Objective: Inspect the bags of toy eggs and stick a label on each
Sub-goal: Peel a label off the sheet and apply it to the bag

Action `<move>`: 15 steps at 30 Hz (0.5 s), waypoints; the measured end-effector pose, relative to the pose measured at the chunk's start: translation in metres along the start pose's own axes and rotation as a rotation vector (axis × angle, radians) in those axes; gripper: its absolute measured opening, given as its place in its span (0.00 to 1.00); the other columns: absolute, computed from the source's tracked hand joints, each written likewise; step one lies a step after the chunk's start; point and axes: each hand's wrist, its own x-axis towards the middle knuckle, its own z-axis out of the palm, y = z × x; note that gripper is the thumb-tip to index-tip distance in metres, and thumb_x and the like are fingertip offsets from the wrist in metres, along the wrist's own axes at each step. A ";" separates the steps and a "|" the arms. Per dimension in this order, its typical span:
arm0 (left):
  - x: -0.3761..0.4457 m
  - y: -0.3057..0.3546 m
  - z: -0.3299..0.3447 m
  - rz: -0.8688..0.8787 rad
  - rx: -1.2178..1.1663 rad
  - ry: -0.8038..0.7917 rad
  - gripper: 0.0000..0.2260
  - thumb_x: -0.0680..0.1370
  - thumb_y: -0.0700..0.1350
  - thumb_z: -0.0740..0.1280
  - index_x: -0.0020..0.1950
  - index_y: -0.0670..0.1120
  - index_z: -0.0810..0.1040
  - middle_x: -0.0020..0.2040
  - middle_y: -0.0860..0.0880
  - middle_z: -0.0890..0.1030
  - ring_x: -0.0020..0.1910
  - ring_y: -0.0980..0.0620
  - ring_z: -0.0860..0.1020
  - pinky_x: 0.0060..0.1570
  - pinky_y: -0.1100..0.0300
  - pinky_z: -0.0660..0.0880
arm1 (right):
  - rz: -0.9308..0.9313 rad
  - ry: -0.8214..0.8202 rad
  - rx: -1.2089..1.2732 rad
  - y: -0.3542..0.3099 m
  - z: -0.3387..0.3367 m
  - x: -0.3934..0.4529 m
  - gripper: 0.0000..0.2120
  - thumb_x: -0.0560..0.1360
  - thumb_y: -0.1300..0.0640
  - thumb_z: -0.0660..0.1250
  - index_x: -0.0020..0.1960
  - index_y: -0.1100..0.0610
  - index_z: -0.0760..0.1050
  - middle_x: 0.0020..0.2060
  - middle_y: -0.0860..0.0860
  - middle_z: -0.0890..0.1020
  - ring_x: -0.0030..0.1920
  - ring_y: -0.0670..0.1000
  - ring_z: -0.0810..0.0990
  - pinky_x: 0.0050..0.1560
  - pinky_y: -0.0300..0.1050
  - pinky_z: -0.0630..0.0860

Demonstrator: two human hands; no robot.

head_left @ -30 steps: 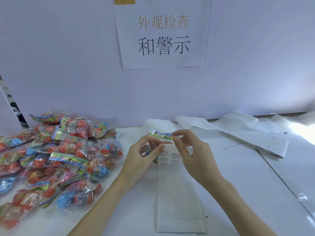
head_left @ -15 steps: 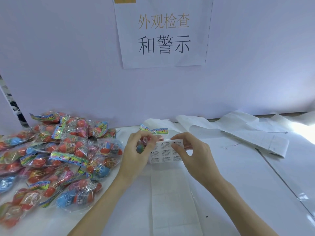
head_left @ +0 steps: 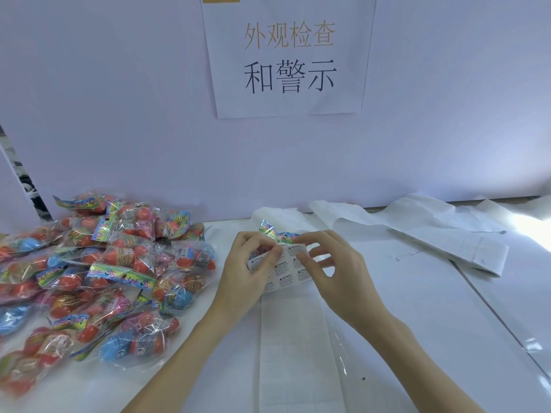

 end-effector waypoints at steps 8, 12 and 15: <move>0.000 -0.002 0.002 0.022 0.057 -0.003 0.03 0.81 0.42 0.72 0.48 0.49 0.82 0.53 0.47 0.75 0.52 0.56 0.78 0.54 0.69 0.71 | -0.071 0.072 -0.051 0.004 0.002 0.001 0.04 0.79 0.63 0.73 0.50 0.54 0.83 0.47 0.44 0.83 0.47 0.45 0.82 0.46 0.30 0.76; -0.001 0.000 0.001 0.023 0.034 -0.014 0.03 0.81 0.43 0.72 0.49 0.51 0.83 0.54 0.47 0.75 0.54 0.58 0.78 0.57 0.72 0.69 | -0.068 0.053 -0.063 0.007 0.004 0.001 0.05 0.79 0.62 0.73 0.51 0.52 0.83 0.45 0.42 0.84 0.46 0.44 0.82 0.45 0.29 0.74; -0.001 0.002 0.002 0.025 0.034 -0.028 0.05 0.81 0.42 0.71 0.47 0.50 0.83 0.54 0.46 0.75 0.54 0.58 0.78 0.56 0.71 0.69 | -0.073 0.018 -0.067 0.006 0.005 0.000 0.08 0.81 0.61 0.71 0.54 0.49 0.82 0.46 0.41 0.83 0.47 0.45 0.82 0.46 0.30 0.74</move>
